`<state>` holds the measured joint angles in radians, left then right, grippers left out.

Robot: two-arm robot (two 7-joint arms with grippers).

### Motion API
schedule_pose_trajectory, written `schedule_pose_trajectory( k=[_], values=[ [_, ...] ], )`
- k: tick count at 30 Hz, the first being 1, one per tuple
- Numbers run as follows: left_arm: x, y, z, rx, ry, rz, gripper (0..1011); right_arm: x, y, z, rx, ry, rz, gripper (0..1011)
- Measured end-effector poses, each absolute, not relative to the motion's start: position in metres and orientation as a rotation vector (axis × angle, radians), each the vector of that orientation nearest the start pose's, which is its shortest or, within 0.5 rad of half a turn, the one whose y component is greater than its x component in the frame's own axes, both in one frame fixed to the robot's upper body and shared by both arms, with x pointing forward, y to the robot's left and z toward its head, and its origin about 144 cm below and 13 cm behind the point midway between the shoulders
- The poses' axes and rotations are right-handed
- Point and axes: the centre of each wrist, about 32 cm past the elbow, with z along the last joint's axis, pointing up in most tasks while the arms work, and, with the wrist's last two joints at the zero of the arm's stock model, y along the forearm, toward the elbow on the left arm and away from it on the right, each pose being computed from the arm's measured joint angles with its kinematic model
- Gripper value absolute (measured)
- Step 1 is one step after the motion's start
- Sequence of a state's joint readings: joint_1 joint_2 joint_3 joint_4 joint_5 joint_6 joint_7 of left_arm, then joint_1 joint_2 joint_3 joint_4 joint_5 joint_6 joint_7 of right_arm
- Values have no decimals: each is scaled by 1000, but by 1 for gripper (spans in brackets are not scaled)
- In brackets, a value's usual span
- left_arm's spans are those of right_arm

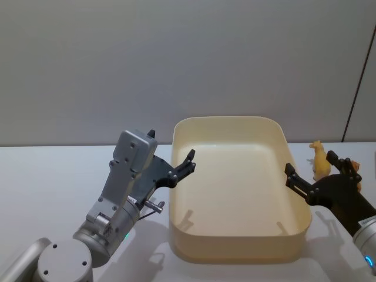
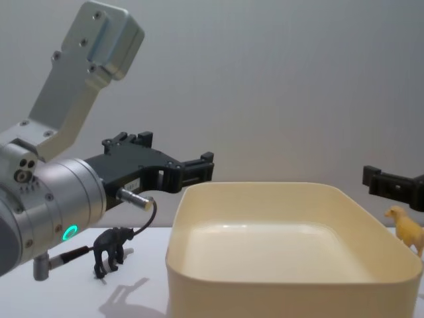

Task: Pick up the toy alternately with two hands and place it into the central storage box.

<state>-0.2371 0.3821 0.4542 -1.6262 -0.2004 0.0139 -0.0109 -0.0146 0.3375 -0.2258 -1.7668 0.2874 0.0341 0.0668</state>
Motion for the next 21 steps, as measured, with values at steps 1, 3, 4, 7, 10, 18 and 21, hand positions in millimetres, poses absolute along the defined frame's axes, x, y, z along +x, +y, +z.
schedule_pose_trajectory(
  k=[1,3,4,7,10,18,21],
  values=[
    [492,198,1204,61,-267,1124,1001,443,-237,1189,26,-75,-1230,1001],
    [492,198,1204,61,-268,1124,1001,443,-237,1189,26,-75,-1230,1001],
    [492,198,1204,61,-267,1124,1001,443,-237,1189,26,-75,-1230,1001],
    [492,198,1204,61,-268,1124,1001,443,-237,1189,26,-75,-1230,1001],
    [492,198,1204,61,-268,1124,1002,443,-237,1189,26,-75,-1230,1001],
    [492,198,1204,61,-268,1124,1001,443,-237,1189,26,-75,-1230,1001],
    [492,198,1204,61,-268,1124,1001,443,-237,1189,26,-75,-1230,1001]
  ],
)
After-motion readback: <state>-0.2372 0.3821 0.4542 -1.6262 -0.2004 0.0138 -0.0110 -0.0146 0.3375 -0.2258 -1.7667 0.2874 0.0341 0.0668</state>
